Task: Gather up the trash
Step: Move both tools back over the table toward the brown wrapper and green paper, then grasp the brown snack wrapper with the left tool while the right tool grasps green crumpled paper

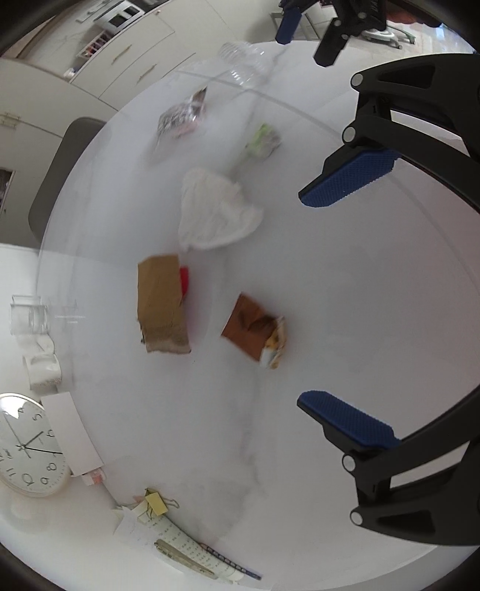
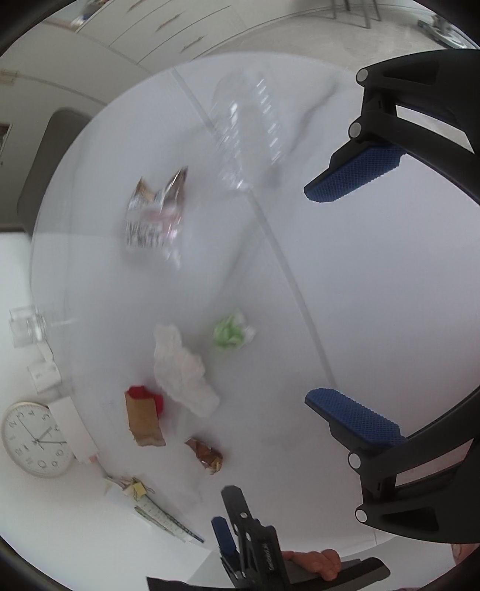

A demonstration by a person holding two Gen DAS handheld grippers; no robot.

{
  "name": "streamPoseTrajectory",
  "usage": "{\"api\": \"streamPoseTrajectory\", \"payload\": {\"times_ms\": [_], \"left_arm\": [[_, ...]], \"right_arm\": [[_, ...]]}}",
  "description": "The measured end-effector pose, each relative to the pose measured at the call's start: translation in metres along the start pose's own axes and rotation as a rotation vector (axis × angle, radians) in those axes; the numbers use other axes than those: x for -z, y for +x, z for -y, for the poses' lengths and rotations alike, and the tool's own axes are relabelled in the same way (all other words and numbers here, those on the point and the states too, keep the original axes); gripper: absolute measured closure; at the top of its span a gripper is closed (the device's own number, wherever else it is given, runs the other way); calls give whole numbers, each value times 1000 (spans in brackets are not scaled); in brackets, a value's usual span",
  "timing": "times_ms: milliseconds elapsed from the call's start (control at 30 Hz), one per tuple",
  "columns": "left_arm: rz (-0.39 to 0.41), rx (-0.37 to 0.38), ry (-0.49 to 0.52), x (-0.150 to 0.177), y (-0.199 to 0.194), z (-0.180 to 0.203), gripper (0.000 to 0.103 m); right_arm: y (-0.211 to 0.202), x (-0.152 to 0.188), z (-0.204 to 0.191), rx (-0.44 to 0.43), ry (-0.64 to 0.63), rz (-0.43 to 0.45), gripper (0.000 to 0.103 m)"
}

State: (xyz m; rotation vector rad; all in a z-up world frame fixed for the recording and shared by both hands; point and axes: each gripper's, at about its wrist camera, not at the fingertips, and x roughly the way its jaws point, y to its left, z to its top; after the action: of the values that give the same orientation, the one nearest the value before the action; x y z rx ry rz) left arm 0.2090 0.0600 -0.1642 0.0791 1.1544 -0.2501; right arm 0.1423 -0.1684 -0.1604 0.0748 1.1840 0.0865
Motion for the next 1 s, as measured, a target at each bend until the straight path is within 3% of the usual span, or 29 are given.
{"api": "streamPoseTrajectory", "payload": {"times_ms": [333,633,767,833,1000], "left_arm": [[-47,-1,63,-20,53,-17,9],[-58,26,104,-25,76,-15,36],[-42,16,92,-22,78,-17,56],[-36,20,90,-23,78,-19,57],[-38,38,65,-26,77,-23,65]], "right_arm": [[51,-28,-15,-31,43,-8,3],[66,-35,-10,-26,91,-29,6],[74,-38,-10,-30,108,-44,10],[76,-40,-11,-21,108,-48,12],[89,-46,-14,-12,117,-82,30]]}}
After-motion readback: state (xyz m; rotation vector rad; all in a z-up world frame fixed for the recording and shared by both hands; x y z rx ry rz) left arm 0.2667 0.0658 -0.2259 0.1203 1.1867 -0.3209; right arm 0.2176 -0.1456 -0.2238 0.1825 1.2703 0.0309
